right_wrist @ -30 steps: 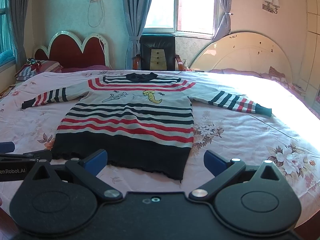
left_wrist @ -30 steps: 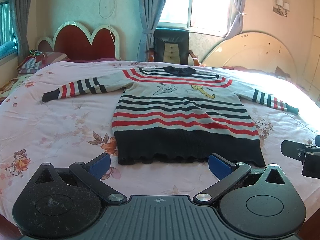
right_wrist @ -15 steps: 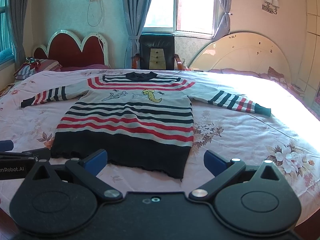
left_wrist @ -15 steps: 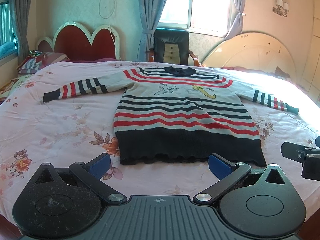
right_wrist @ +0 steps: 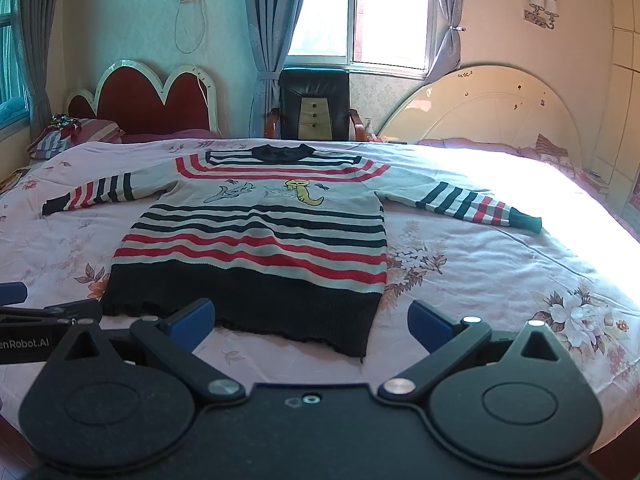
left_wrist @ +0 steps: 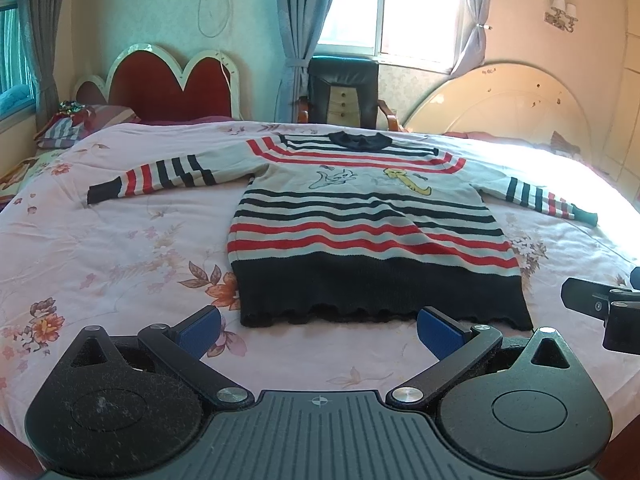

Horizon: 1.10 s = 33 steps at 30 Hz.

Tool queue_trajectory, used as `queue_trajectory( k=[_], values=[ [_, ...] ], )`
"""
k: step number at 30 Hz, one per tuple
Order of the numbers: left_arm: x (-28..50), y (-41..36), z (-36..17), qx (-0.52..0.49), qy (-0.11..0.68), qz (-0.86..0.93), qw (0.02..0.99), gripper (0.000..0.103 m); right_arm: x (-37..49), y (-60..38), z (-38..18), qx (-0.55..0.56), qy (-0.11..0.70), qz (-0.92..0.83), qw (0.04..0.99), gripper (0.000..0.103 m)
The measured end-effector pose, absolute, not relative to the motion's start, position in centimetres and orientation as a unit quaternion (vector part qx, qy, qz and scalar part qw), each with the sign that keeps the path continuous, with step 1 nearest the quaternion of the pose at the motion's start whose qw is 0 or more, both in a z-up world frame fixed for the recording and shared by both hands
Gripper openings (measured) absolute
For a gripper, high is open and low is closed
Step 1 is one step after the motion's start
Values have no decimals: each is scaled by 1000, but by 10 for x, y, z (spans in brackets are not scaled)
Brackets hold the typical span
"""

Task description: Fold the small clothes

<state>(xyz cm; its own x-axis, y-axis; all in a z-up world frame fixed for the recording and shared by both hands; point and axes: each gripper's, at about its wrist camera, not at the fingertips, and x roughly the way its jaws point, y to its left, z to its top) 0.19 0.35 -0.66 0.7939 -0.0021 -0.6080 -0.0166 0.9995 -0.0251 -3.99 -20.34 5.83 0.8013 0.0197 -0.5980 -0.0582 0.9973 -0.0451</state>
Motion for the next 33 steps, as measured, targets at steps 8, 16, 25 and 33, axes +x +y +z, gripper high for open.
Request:
queue_trajectory(
  k=[8,16,25,33],
  values=[
    [3,5,-8,-17,323,7,946,103,-36,-202,59,-35,317,28,947,102],
    [4,4,-7,-15,323,6,946,103,-35,-201,59,-36,317,29,947,102],
    [5,4,-7,-15,324,6,946,103,-35,-200,58,-37,317,29,947,102],
    [7,8,-8,-30,329,6,944,103,-34,-199,56,-41,318,28,947,102]
  ],
)
